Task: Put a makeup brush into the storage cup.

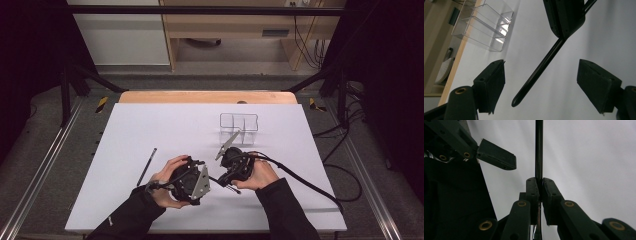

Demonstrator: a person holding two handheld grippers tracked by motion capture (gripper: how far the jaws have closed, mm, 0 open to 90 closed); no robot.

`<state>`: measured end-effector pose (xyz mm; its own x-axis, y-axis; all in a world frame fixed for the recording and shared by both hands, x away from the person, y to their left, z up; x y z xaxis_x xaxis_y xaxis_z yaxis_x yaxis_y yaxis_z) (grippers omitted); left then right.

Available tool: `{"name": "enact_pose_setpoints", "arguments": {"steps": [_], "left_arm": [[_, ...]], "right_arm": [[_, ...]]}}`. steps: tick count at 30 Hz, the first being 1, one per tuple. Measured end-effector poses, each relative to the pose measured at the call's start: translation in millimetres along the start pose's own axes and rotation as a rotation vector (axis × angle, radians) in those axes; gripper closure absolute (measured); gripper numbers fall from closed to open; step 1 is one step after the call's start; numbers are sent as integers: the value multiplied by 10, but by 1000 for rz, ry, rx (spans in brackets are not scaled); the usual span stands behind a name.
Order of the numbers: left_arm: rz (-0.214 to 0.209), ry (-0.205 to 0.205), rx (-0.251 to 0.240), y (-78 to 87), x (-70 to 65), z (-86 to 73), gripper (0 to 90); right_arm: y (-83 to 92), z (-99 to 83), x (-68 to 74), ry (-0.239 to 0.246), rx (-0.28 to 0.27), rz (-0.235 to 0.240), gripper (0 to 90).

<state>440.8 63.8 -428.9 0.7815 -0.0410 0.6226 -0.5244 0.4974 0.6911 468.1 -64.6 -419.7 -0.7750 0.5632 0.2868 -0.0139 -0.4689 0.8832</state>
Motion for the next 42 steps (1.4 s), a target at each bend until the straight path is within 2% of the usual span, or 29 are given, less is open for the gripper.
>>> {"name": "enact_pose_setpoints", "arguments": {"steps": [9, 17, 28, 42], "left_arm": [[-5, -37, 13, -60, -24, 11, 241], [-5, -64, 14, -83, -41, 21, 292], [-7, -123, 37, -147, -79, 41, 373], [3, -196, 52, -181, -123, 72, 548]], "right_arm": [[-35, 4, 9, 1, 8, 11, 844], [-55, 3, 26, -2, 17, 22, 844], [-64, -4, 37, 7, 20, 30, 844], [-58, -21, 54, 8, 27, 32, 844]]}}
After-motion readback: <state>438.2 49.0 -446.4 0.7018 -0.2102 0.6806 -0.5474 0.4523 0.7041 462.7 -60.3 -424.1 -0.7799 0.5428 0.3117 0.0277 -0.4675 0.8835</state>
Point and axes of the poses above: each handheld gripper's, and its own axes: y roughly backward along the jaws, z roughly out of its top, x roughly to its left, the point moved 5 cm from there along -y, roughly forward along the jaws, and after that the axes turned 14 degrees about -y, right-handed, at the moved point
